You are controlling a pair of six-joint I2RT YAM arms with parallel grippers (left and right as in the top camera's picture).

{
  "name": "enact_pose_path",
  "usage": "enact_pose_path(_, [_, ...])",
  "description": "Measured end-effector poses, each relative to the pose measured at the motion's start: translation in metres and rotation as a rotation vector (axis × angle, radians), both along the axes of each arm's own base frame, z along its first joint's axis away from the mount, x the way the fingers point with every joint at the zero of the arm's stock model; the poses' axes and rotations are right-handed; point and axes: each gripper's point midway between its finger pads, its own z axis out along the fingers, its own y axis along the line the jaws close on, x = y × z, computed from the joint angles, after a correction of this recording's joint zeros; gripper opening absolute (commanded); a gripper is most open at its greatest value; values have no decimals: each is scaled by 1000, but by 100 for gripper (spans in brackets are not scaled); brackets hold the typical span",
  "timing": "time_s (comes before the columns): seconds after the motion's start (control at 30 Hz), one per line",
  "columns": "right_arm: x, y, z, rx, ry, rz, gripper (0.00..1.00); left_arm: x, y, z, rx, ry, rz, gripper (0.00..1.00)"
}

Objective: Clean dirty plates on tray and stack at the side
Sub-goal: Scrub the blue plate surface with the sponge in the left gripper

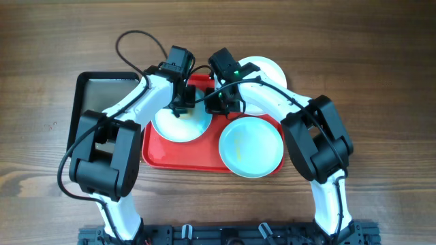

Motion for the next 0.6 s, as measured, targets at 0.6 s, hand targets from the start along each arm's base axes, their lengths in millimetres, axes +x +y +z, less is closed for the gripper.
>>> enact_pose_path(0.6, [4,0,0,8,-12,-5,4,-39,-65,5,-427,217,17,4])
